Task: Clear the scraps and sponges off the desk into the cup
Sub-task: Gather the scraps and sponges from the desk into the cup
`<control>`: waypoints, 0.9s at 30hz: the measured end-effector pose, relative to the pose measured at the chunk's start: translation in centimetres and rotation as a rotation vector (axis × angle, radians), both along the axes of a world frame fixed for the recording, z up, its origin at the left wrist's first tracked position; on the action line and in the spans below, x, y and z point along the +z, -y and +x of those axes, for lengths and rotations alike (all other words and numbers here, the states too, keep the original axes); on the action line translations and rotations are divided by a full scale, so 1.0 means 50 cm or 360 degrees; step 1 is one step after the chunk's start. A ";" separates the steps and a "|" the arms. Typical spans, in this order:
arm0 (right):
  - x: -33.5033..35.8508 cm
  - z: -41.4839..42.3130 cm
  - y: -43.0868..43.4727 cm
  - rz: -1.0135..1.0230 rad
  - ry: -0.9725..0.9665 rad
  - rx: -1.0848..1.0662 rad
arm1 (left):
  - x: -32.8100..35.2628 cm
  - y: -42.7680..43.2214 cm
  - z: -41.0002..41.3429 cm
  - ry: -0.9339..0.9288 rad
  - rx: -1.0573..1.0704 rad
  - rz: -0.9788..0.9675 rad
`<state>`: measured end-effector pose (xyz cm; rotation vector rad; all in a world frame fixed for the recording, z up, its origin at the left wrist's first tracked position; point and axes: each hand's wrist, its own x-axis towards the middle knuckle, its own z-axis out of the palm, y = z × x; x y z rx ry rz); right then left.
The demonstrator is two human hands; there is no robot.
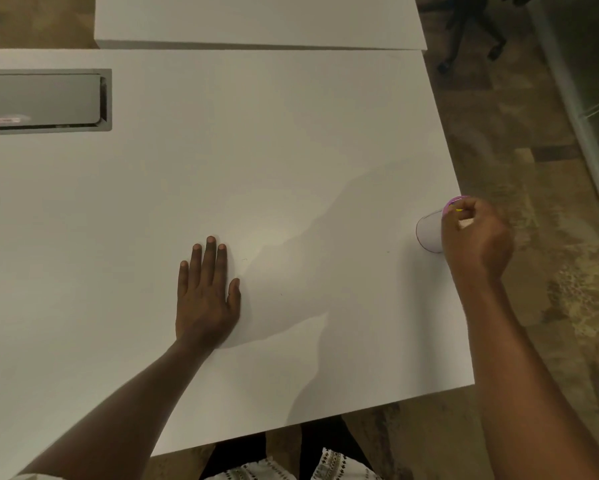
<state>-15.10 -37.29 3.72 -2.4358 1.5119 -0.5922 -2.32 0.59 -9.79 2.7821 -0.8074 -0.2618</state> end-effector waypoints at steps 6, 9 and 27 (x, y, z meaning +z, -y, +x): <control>-0.019 0.075 -0.149 0.0361 0.0235 0.0626 | 0.000 0.003 0.000 -0.0013 -0.0005 -0.0006; -0.047 0.118 -0.247 0.0488 0.0169 0.0866 | 0.002 0.004 0.001 -0.0030 -0.0010 -0.0006; -0.173 0.224 -0.425 0.0223 -0.0443 0.1503 | 0.006 -0.001 0.005 -0.0023 -0.0027 -0.0062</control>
